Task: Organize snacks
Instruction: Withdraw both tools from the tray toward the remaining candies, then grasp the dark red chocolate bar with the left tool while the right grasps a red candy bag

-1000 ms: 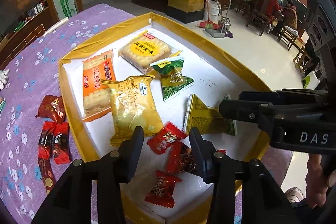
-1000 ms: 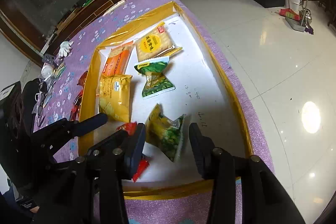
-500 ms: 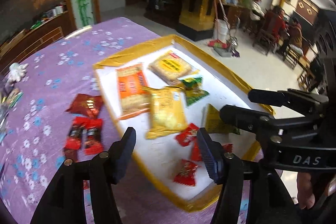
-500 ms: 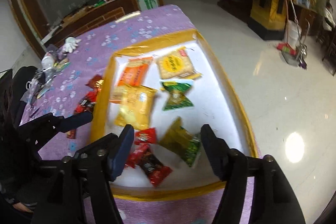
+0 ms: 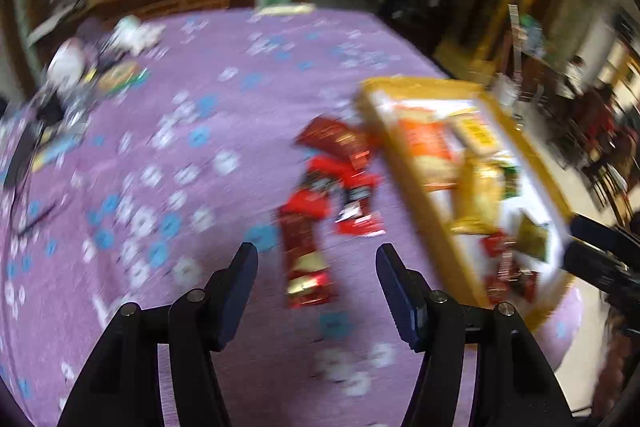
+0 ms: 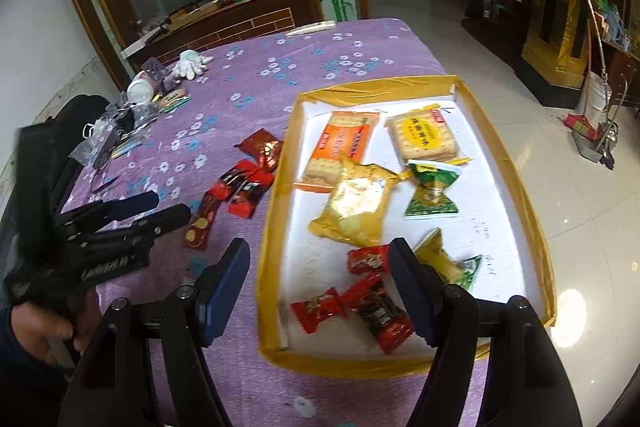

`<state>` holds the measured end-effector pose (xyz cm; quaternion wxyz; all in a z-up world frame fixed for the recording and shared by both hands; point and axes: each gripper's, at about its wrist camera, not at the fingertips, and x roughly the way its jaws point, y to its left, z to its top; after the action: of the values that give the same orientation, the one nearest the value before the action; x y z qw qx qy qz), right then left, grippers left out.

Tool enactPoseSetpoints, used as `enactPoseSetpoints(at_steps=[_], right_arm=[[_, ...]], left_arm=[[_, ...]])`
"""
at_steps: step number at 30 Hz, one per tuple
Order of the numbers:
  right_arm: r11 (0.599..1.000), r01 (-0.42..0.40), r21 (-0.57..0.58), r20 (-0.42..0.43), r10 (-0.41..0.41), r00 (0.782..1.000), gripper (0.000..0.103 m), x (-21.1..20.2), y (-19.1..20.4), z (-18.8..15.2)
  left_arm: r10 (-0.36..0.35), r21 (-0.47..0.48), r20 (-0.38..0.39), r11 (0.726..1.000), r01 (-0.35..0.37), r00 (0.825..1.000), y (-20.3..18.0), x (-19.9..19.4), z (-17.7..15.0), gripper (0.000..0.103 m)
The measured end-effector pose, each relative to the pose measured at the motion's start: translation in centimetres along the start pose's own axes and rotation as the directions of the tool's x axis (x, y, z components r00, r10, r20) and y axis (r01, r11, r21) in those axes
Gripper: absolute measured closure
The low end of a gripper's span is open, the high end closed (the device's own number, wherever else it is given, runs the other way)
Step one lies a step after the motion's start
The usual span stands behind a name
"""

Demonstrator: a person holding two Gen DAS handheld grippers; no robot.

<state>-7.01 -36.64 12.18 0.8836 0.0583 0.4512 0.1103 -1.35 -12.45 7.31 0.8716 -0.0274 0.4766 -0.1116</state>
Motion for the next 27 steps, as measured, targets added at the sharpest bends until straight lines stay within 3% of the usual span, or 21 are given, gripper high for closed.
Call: enactPoseSetpoints(at_steps=[3,6,13,17,27], right_arm=[[1.0,-0.018,-0.003,-0.016,0.018,1.0,0.032,0.0,0.3,-0.2],[0.999,-0.018,-0.032,-0.03,0.017,0.999,0.032,0.0,0.9,-0.5],[0.999,-0.017,-0.051,-0.041,0.015,0.999,0.032,-0.5,0.9,-1.1],[0.999,-0.029,-0.045,-0.047,0.027,0.999,0.032,-0.4,0.8,-1.1],[0.99,-0.118,-0.071,-0.091,0.111,0.99,0.034,1.6,3.4,0.7]], left_arm=[[0.033,-0.013,-0.044,0.999,-0.034,0.998,1.0,1.8,-0.4,0.039],[0.015,-0.023,-0.07,1.0,-0.017,0.997,1.1,3.1,-0.4,0.04],[0.05,0.033,-0.093,0.998,-0.047,0.994,0.1,6.2,0.6,0.057],[0.085,0.061,-0.074,0.995,-0.081,0.994,-0.1,6.3,0.8,0.074],[0.107,0.0,-0.062,0.994,-0.108,0.992,4.0,3.5,-2.6,0.075]])
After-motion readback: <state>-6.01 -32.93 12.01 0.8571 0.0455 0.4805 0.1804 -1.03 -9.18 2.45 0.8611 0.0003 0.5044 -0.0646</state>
